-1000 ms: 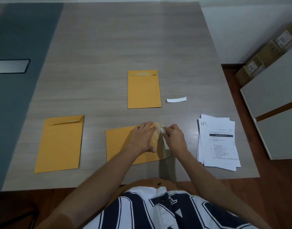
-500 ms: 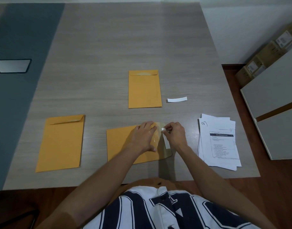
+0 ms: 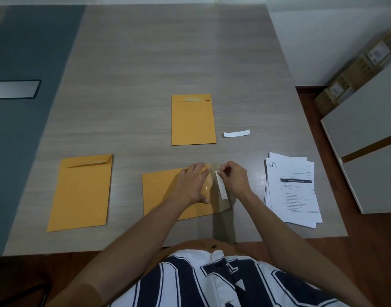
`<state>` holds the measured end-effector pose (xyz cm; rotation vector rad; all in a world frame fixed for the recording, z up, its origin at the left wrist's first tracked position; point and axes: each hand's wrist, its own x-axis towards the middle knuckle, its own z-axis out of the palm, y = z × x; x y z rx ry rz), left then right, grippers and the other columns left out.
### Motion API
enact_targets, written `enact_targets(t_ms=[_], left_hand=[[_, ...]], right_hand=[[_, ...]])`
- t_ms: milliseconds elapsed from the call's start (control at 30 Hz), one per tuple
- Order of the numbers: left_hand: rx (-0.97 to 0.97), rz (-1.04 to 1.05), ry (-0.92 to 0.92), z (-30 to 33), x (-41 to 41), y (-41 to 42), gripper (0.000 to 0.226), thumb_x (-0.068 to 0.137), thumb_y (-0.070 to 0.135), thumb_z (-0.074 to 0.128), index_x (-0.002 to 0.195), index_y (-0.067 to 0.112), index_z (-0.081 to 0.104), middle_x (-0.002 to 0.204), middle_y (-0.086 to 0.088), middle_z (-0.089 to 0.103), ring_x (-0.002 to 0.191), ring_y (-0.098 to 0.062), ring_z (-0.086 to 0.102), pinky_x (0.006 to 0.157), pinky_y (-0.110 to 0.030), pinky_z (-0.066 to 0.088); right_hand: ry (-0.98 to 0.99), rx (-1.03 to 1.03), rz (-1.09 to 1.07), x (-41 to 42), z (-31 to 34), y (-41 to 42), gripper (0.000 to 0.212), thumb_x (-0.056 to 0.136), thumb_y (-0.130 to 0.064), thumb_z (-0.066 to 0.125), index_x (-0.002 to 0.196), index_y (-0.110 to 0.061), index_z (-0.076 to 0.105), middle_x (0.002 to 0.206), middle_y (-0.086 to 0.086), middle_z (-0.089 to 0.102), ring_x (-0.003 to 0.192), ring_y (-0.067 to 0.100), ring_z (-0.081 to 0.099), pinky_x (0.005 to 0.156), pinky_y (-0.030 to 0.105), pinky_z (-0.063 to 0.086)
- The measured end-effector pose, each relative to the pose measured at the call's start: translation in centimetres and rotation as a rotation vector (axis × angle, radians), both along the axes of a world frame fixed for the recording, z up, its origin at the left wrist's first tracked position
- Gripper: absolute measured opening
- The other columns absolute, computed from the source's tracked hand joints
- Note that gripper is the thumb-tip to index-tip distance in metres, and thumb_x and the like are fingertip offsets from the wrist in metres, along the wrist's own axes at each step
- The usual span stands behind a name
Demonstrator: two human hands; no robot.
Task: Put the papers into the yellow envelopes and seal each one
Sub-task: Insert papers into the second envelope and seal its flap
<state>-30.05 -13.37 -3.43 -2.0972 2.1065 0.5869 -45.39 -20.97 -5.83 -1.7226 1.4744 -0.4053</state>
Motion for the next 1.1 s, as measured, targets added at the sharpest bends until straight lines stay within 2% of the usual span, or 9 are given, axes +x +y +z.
enact_targets(t_ms=[100,200,300,467,667,900,1100], left_hand=[[0.001,-0.003,0.002,-0.1,0.1,0.0,0.105,0.068,0.057,0.079,0.152,0.022,0.027,0.159,-0.003,0.021,0.146,-0.023,0.017,0.117,-0.044,0.025],[0.0,-0.003,-0.001,0.0,0.1,0.0,0.105,0.068,0.058,0.078,0.152,0.022,0.028,0.159,-0.002,0.021,0.146,-0.023,0.017,0.117,-0.044,0.025],[0.007,0.002,0.004,0.0,0.1,-0.1,0.104,0.069,0.058,0.078,0.152,0.023,0.028,0.159,-0.002,0.02,0.146,-0.023,0.016,0.117,-0.044,0.024],[0.007,0.005,0.005,0.1,0.1,0.0,0.102,0.069,0.058,0.078,0.152,0.023,0.028,0.159,-0.002,0.02,0.146,-0.023,0.016,0.117,-0.044,0.024],[0.004,-0.005,-0.003,0.1,0.1,0.0,0.103,0.069,0.058,0.078,0.152,0.022,0.029,0.159,-0.002,0.021,0.146,-0.023,0.017,0.116,-0.044,0.025],[0.008,-0.007,-0.014,-0.1,0.1,-0.1,0.103,0.068,0.06,0.078,0.151,0.023,0.029,0.159,-0.002,0.021,0.146,-0.023,0.017,0.116,-0.044,0.025],[0.003,-0.012,-0.023,-0.2,0.1,-0.2,0.103,0.068,0.06,0.077,0.152,0.023,0.028,0.159,-0.002,0.02,0.146,-0.023,0.017,0.116,-0.044,0.025]], right_hand=[[-0.006,-0.009,0.013,-0.3,0.4,-0.1,0.006,0.089,-0.011,0.068,0.091,-0.014,0.063,0.089,-0.002,0.063,0.083,0.011,0.06,0.072,0.012,0.045],[0.003,-0.046,0.027,-0.6,0.4,-0.3,0.008,0.087,-0.011,0.069,0.093,-0.013,0.064,0.092,0.0,0.063,0.084,0.012,0.061,0.078,0.022,0.052],[0.066,-0.086,0.068,-0.8,0.2,-0.3,0.021,0.086,-0.014,0.072,0.106,-0.013,0.067,0.098,0.002,0.061,0.086,0.013,0.061,0.079,0.021,0.047],[0.14,-0.188,0.147,-1.3,-0.3,0.7,0.033,0.088,-0.013,0.07,0.12,-0.011,0.067,0.104,0.007,0.061,0.089,0.018,0.065,0.085,0.028,0.055],[0.177,-0.239,0.177,-1.2,-0.4,1.3,0.028,0.089,-0.014,0.068,0.116,-0.01,0.07,0.097,0.006,0.059,0.083,0.019,0.062,0.08,0.034,0.055],[0.148,-0.17,0.127,-1.0,-0.3,0.7,0.021,0.087,-0.015,0.071,0.107,-0.009,0.071,0.101,0.005,0.061,0.084,0.011,0.059,0.079,0.019,0.049],[0.121,-0.093,0.089,-0.7,-0.2,0.1,0.018,0.084,-0.018,0.075,0.1,-0.013,0.069,0.098,-0.001,0.059,0.084,0.01,0.059,0.077,0.017,0.047]])
